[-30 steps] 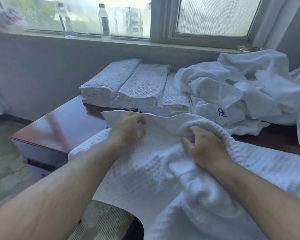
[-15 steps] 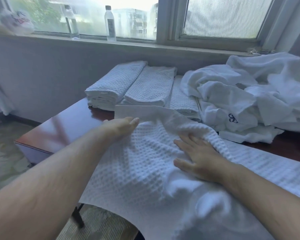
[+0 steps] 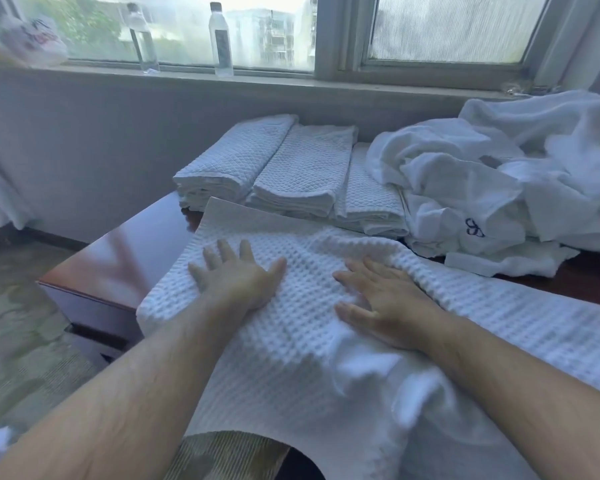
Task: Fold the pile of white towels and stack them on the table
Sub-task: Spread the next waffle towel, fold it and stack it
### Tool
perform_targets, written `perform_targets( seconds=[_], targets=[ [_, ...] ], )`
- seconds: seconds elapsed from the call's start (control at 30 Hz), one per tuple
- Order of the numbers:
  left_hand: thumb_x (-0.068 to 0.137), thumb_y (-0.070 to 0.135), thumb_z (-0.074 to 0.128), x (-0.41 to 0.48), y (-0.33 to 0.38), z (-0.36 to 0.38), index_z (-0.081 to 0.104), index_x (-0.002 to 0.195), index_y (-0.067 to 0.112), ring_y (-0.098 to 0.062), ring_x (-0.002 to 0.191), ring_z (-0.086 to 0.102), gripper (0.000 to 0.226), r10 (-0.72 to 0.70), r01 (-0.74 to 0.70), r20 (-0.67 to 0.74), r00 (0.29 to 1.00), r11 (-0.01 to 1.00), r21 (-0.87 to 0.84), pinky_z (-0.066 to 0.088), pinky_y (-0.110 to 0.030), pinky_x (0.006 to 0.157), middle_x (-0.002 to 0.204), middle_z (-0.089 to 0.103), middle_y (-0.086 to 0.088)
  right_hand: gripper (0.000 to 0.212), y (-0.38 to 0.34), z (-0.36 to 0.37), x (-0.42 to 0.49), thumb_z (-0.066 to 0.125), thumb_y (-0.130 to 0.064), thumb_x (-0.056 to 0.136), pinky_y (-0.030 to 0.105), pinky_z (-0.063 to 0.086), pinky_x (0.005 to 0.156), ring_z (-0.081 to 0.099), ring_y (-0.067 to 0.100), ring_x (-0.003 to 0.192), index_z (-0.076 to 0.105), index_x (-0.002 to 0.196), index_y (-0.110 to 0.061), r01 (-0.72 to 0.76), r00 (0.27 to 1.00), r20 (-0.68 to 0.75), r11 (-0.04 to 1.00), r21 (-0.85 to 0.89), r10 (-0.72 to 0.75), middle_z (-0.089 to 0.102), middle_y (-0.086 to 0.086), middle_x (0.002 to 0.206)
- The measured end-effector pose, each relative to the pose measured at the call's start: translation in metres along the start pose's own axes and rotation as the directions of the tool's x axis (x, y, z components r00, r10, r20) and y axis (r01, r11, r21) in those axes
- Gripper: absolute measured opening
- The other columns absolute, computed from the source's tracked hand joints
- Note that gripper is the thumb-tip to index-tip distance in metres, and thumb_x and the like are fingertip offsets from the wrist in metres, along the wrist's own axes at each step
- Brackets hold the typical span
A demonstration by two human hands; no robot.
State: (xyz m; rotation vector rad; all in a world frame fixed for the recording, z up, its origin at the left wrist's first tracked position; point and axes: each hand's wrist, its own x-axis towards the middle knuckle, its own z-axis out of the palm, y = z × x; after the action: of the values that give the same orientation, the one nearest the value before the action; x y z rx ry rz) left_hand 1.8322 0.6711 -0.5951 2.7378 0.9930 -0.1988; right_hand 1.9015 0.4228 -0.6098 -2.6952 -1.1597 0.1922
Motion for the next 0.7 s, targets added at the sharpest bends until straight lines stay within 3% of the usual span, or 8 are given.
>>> perform_targets(
  seconds=[0.1, 0.2, 0.3, 0.4, 0.47, 0.57, 0.63, 0.7],
  targets=[
    [0.098, 0.066, 0.023, -0.003, -0.009, 0.009, 0.019, 0.16, 0.024, -0.031, 0.154, 0.006, 0.075, 0.114, -0.138, -0.239, 0.964, 0.987, -0.087, 0.002, -0.055, 0.122, 0.168, 0.011, -0.012, 0.085, 0.0, 0.003, 0.0, 0.015, -0.085, 0.08, 0.03, -0.002, 0.12, -0.005, 0.005, 0.154, 0.015, 0.156, -0.047, 0.007, 1.0, -0.015, 1.0, -0.011, -0.007, 0.003, -0.018, 0.168],
    [0.102, 0.038, 0.044, -0.012, -0.001, 0.012, 0.046, 0.148, 0.025, -0.022, 0.146, 0.028, 0.048, 0.406, -0.506, -0.448, 0.797, 0.853, -0.127, 0.018, -0.038, 0.117, 0.159, 0.037, -0.003, 0.073, -0.006, 0.0, 0.001, 0.028, -0.072, 0.089, 0.031, 0.007, 0.121, 0.009, 0.014, 0.155, 0.033, 0.154, -0.038, 0.01, 0.999, -0.03, 1.0, -0.008, -0.01, 0.019, -0.011, 0.166],
    [0.102, 0.052, 0.039, -0.026, 0.016, 0.017, 0.038, 0.151, 0.038, -0.016, 0.15, 0.022, 0.051, 0.602, -0.634, -0.257, 0.756, 0.771, -0.06, 0.019, -0.036, 0.117, 0.165, 0.027, 0.005, 0.027, -0.009, -0.013, -0.013, 0.057, -0.033, 0.095, 0.03, 0.043, 0.095, 0.061, 0.021, 0.117, 0.071, 0.115, -0.021, 0.065, 0.937, -0.348, 0.988, 0.141, -0.012, 0.068, 0.0, 0.125],
    [0.101, 0.063, 0.023, -0.036, 0.034, 0.023, 0.026, 0.154, 0.042, -0.022, 0.154, 0.011, 0.057, 0.567, -0.559, -0.071, 0.821, 0.823, 0.105, 0.011, -0.049, 0.122, 0.168, 0.014, 0.005, 0.021, 0.002, -0.036, -0.04, 0.055, -0.025, 0.088, 0.029, 0.046, 0.067, 0.062, 0.016, 0.077, 0.073, 0.081, -0.016, -0.001, 0.725, -0.673, 0.977, 0.213, 0.147, 0.07, -0.003, 0.081],
    [0.101, 0.059, 0.024, -0.05, 0.058, 0.025, 0.034, 0.15, 0.034, -0.029, 0.152, 0.014, 0.055, 0.49, -0.485, -0.101, 0.866, 0.871, 0.069, 0.009, -0.053, 0.121, 0.164, 0.023, -0.004, 0.026, 0.028, -0.052, -0.063, 0.053, -0.025, 0.09, 0.029, 0.038, 0.057, 0.055, 0.021, 0.069, 0.062, 0.069, -0.014, -0.273, 0.667, -0.642, 0.925, 0.263, 0.379, 0.062, -0.002, 0.069],
    [0.099, 0.061, 0.026, -0.079, 0.105, 0.036, 0.031, 0.154, 0.032, -0.024, 0.153, 0.012, 0.062, 0.669, -0.684, -0.2, 0.716, 0.73, -0.009, 0.008, -0.046, 0.123, 0.165, 0.022, -0.003, 0.033, 0.063, -0.051, -0.096, 0.042, -0.038, 0.094, 0.036, 0.045, 0.071, 0.056, 0.032, 0.092, 0.06, 0.086, -0.011, -0.717, 0.644, -0.168, 0.666, 0.208, 0.746, 0.061, 0.01, 0.097],
    [0.099, 0.063, 0.028, -0.091, 0.134, 0.043, 0.025, 0.157, 0.036, -0.017, 0.155, 0.005, 0.064, 0.791, -0.811, -0.2, 0.578, 0.584, -0.038, 0.006, -0.04, 0.124, 0.168, 0.014, 0.002, 0.057, 0.075, -0.037, -0.111, 0.028, -0.053, 0.097, 0.05, 0.039, 0.104, 0.043, 0.031, 0.129, 0.054, 0.132, -0.016, -0.75, 0.656, -0.037, 0.656, 0.081, 0.754, 0.047, 0.006, 0.142],
    [0.1, 0.065, 0.03, -0.094, 0.153, 0.049, 0.017, 0.158, 0.038, -0.016, 0.155, -0.002, 0.066, 0.819, -0.826, -0.115, 0.563, 0.562, -0.042, 0.004, -0.042, 0.124, 0.17, 0.003, 0.004, 0.065, 0.083, -0.025, -0.119, 0.021, -0.056, 0.098, 0.057, 0.017, 0.118, 0.017, 0.03, 0.148, 0.032, 0.153, -0.022, -0.682, 0.726, -0.063, 0.729, 0.057, 0.684, 0.023, -0.001, 0.162]
  ],
)
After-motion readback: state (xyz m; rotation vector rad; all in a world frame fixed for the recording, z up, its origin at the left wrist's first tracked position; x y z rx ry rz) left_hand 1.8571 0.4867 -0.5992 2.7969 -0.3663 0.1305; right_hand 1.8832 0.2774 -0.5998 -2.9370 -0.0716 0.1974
